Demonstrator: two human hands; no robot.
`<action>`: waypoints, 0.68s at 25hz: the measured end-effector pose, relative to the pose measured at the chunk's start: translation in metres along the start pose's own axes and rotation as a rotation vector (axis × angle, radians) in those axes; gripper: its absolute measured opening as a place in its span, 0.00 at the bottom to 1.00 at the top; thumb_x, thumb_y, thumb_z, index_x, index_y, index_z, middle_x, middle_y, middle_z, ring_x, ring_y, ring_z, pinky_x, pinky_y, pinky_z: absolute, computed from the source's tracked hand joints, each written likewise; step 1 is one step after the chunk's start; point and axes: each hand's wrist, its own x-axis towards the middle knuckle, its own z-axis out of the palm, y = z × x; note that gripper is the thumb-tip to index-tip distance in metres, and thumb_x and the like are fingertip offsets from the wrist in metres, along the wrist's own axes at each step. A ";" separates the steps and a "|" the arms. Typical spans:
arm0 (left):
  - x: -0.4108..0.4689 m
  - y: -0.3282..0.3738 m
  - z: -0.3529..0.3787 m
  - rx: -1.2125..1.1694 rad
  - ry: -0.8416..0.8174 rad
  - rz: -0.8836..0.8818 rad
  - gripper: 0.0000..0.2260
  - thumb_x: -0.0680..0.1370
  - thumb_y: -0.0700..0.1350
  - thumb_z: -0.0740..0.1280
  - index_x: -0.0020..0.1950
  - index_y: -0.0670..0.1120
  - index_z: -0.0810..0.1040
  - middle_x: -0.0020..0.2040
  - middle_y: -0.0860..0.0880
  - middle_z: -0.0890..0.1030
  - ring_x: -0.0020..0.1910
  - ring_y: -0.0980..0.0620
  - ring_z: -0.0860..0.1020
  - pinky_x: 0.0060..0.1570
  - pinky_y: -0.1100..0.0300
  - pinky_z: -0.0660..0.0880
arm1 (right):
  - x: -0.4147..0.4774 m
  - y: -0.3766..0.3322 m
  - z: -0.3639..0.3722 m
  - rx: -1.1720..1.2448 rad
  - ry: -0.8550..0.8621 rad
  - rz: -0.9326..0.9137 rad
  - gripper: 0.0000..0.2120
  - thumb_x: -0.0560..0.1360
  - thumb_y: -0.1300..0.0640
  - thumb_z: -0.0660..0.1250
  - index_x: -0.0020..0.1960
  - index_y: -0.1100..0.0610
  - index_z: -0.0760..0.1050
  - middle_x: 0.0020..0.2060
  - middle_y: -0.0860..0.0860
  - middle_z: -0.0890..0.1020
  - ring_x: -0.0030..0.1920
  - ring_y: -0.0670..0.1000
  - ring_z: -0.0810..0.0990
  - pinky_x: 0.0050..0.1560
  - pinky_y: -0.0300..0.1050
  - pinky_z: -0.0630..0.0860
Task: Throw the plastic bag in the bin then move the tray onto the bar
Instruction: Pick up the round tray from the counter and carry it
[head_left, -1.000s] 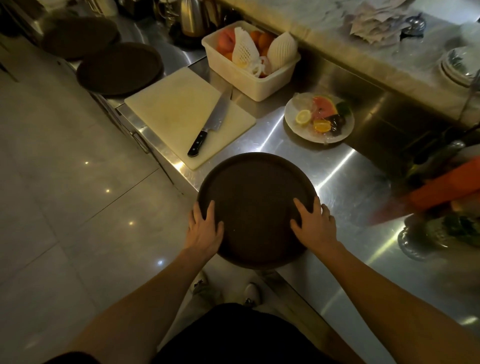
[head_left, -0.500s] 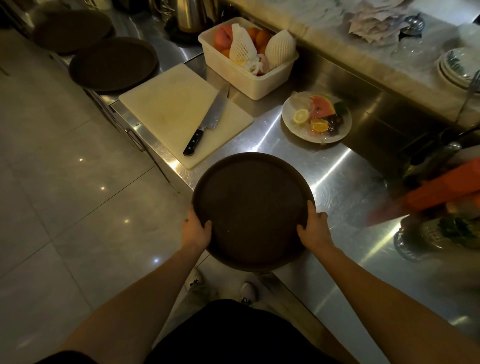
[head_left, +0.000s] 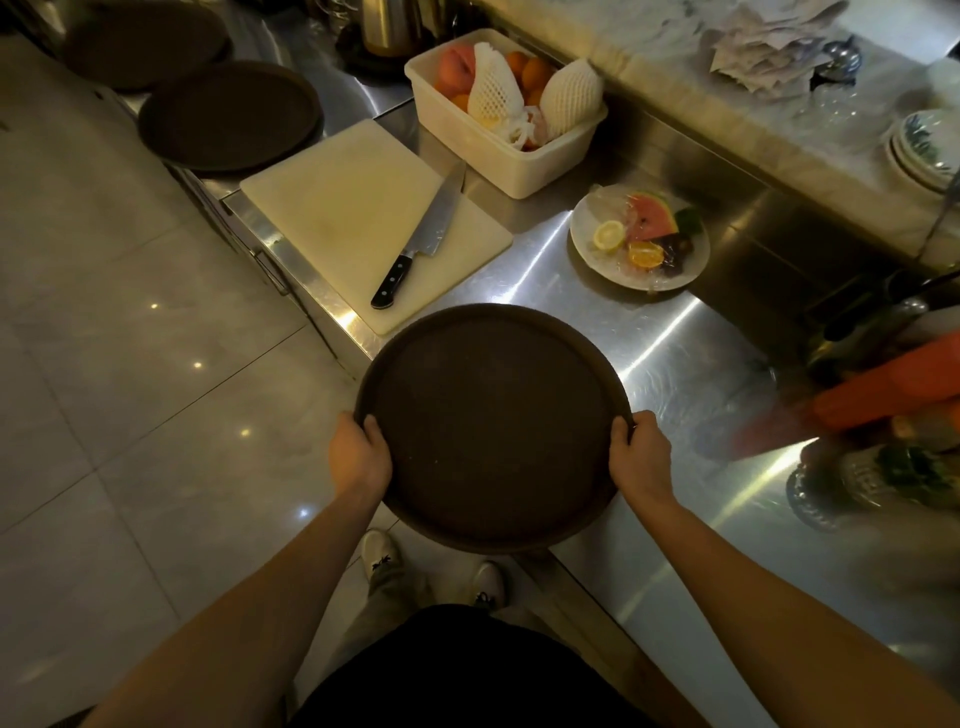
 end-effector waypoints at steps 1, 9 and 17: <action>0.001 0.000 -0.005 -0.012 0.020 0.023 0.13 0.83 0.46 0.55 0.61 0.39 0.70 0.48 0.44 0.76 0.45 0.50 0.74 0.42 0.56 0.70 | -0.003 -0.004 0.001 0.014 0.011 -0.023 0.10 0.81 0.54 0.58 0.50 0.61 0.71 0.40 0.55 0.77 0.42 0.57 0.79 0.46 0.54 0.79; 0.032 -0.019 -0.072 -0.127 0.166 0.005 0.13 0.83 0.46 0.56 0.62 0.40 0.71 0.49 0.45 0.76 0.46 0.51 0.74 0.39 0.61 0.69 | -0.015 -0.087 0.043 0.116 0.032 -0.129 0.07 0.81 0.53 0.58 0.48 0.56 0.70 0.40 0.54 0.78 0.40 0.53 0.78 0.44 0.48 0.76; 0.077 -0.089 -0.190 -0.294 0.356 -0.140 0.13 0.82 0.46 0.58 0.62 0.40 0.71 0.51 0.46 0.75 0.50 0.48 0.75 0.49 0.53 0.73 | -0.053 -0.225 0.137 0.111 -0.105 -0.312 0.08 0.80 0.53 0.60 0.48 0.57 0.72 0.40 0.53 0.78 0.38 0.50 0.77 0.45 0.46 0.75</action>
